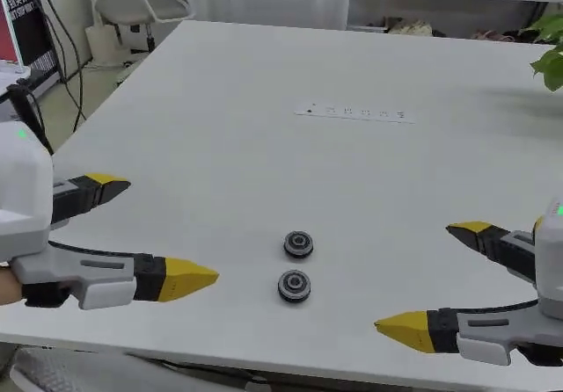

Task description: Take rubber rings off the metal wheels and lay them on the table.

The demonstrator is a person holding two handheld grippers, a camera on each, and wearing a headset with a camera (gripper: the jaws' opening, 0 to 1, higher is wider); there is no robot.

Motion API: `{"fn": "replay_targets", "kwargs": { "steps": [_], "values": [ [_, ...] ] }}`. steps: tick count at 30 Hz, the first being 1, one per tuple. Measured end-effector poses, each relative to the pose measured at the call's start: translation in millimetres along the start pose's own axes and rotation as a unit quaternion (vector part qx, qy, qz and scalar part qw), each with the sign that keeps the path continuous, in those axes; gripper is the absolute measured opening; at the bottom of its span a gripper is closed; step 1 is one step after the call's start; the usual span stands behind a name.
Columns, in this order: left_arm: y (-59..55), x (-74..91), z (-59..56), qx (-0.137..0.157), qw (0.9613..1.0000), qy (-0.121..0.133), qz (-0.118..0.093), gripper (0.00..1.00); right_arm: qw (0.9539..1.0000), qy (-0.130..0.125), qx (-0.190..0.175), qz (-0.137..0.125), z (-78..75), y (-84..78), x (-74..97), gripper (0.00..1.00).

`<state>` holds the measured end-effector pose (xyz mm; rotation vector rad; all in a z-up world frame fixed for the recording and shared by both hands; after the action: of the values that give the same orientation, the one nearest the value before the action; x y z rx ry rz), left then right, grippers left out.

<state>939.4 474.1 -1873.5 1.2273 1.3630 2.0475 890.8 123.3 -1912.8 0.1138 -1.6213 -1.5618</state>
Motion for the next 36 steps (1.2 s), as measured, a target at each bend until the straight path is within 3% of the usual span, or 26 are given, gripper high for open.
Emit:
{"fn": "replay_targets", "kwargs": {
  "steps": [12, 36],
  "values": [
    [2.9, 0.0, 9.4, -0.014, 0.9996, -0.022, -0.008, 0.99, 0.9995, -0.027, -0.007, -0.012, 5.8, 4.1, 3.7, 0.99],
    [5.3, -5.3, 6.3, -0.019, 0.9992, -0.032, -0.015, 0.99, 0.9991, -0.038, -0.007, -0.016, -2.3, 1.6, 14.5, 0.99]
  ]
}}
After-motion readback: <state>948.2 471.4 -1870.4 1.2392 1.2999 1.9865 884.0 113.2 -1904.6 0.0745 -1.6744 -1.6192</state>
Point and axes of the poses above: the centre of the closed fingertips' face, and the gripper's own axes: x roughly backward along the fingers, z roughly to its left, y roughly out of its top, the point moved 10 cm from there along x, roughly backward along the fingers, and after that the axes turned 11 degrees about -x, right-handed, at the moved point
